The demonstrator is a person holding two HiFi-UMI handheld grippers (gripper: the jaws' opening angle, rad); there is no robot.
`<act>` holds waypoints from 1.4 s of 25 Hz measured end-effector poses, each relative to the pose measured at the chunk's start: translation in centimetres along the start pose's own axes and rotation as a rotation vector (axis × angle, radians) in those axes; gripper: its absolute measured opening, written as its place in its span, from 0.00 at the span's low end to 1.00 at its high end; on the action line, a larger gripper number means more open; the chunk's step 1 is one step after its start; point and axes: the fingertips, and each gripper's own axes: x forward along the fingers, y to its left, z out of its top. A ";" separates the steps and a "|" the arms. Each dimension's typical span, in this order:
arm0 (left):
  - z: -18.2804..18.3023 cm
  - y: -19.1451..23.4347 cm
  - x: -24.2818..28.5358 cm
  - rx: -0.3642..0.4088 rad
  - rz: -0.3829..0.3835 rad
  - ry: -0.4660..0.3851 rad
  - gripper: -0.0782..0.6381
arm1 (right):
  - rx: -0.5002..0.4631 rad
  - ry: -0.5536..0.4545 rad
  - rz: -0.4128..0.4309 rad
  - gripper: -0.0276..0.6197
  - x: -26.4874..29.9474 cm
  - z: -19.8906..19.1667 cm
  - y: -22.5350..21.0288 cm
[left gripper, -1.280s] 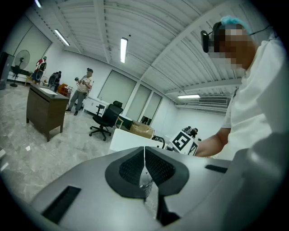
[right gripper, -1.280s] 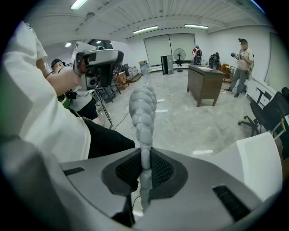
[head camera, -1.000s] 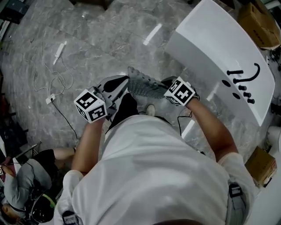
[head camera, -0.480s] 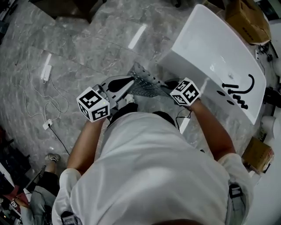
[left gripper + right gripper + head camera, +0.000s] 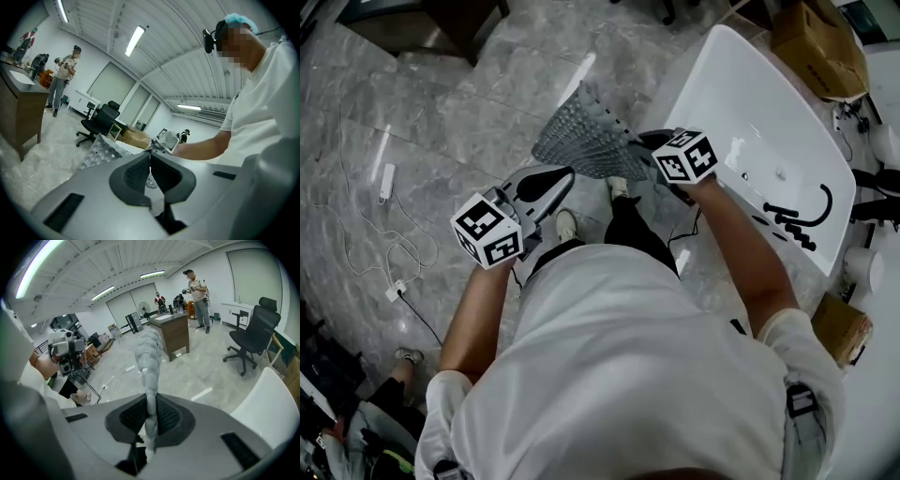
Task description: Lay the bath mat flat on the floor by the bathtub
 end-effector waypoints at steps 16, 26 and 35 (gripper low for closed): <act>7.5 12.9 17.0 -0.105 0.209 -0.027 0.14 | -0.094 0.004 -0.095 0.11 4.1 16.6 -37.3; 6.9 17.8 24.9 -0.198 0.224 0.020 0.14 | -0.249 0.070 -0.317 0.11 7.6 20.4 -60.5; 4.6 17.5 28.9 -0.262 0.193 0.073 0.14 | -0.409 0.079 -0.617 0.11 4.7 23.6 -73.5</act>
